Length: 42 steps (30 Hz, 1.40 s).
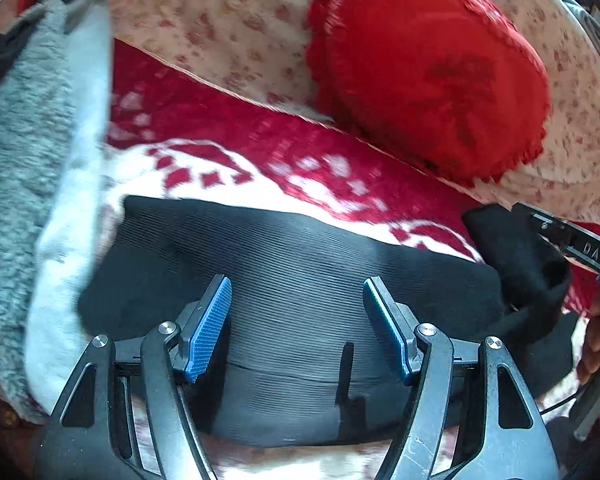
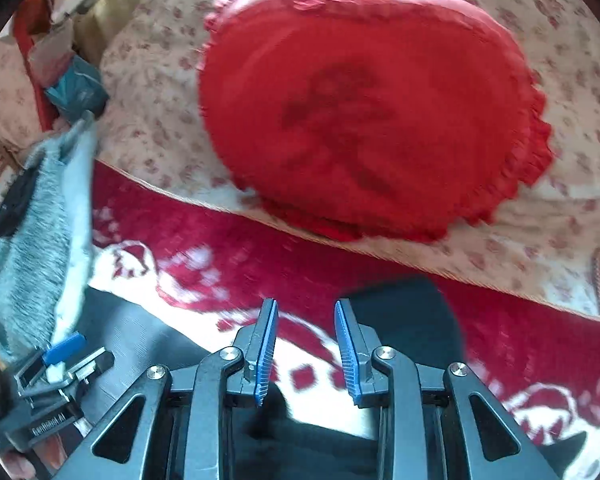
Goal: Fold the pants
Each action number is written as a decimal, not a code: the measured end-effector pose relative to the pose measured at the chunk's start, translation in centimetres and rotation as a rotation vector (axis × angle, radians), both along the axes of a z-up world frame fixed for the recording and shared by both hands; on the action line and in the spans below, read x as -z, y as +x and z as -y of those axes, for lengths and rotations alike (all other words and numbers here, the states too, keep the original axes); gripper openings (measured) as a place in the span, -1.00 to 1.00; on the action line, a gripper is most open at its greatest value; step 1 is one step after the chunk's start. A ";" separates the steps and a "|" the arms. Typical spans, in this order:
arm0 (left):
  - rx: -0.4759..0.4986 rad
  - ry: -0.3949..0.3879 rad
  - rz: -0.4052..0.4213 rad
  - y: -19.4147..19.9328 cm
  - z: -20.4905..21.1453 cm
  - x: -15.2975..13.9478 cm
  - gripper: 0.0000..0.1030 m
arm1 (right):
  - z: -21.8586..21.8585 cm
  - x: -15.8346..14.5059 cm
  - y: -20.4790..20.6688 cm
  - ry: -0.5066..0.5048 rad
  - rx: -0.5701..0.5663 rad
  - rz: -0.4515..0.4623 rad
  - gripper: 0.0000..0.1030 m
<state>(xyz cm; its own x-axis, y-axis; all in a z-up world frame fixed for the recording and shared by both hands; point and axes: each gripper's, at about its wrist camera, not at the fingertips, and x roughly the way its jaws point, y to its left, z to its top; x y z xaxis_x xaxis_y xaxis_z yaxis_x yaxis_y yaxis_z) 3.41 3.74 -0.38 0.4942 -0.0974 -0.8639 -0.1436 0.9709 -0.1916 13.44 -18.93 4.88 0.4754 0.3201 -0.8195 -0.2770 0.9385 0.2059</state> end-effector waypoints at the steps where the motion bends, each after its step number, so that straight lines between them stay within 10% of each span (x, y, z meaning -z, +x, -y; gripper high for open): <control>1: 0.012 -0.005 -0.002 -0.1 0.7 0.0 0.32 | 0.4 0.2 0.0 0.001 -0.010 -0.015 -0.46; 12: 0.141 0.026 -0.021 -0.4 6.0 1.0 0.32 | 3.6 2.5 4.1 -0.182 0.011 -0.065 -0.23; 21: 0.183 0.034 -0.029 0.0 7.7 1.8 0.32 | 5.8 6.3 7.1 -0.037 -0.034 -0.262 -0.23; 24: 0.186 0.039 -0.028 -0.1 7.7 1.9 0.32 | 6.0 5.5 6.6 0.024 -0.034 -0.206 -0.88; 36: 0.193 0.017 -0.042 -0.8 8.4 1.9 0.32 | 6.5 0.7 3.9 -0.017 -0.046 -0.069 -0.99; 42: 0.201 0.017 -0.046 -0.7 8.6 2.1 0.32 | 7.3 4.6 5.7 0.052 0.005 -0.226 -0.15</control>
